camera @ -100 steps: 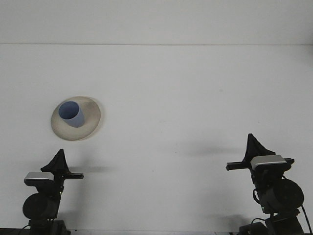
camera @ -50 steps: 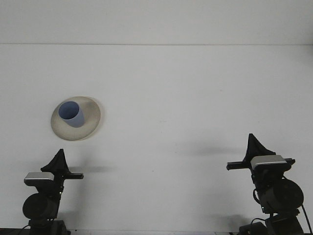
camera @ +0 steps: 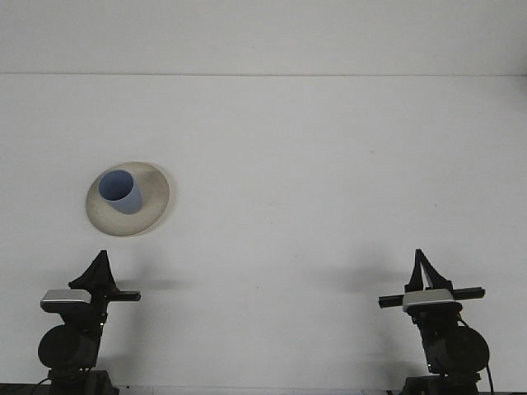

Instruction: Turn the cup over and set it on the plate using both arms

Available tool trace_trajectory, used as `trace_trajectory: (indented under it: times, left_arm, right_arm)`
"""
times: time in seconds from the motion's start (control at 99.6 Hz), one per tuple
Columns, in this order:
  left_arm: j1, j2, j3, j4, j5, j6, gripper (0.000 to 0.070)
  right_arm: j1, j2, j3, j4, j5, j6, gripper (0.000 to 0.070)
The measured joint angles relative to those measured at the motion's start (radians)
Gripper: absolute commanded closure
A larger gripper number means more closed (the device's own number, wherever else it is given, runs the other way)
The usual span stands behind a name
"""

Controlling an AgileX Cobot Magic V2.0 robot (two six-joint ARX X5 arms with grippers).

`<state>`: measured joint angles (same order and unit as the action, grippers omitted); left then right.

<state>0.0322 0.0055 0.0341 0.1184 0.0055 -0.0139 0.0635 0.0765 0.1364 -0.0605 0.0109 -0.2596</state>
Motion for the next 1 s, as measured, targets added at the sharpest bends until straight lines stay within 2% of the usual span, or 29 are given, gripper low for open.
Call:
trace_trajectory:
  times: [0.221,1.004]
  left_arm:
    - [0.0,0.0,0.0,-0.001,0.0,0.0,0.0687]
    - [0.0,0.0,0.0,0.0,0.0,0.0,0.0687]
  right_arm:
    - [-0.005,-0.074,-0.121,0.073,-0.006,-0.044,0.0696]
    - [-0.005,-0.074,-0.122,0.073,-0.007,-0.051,0.0696]
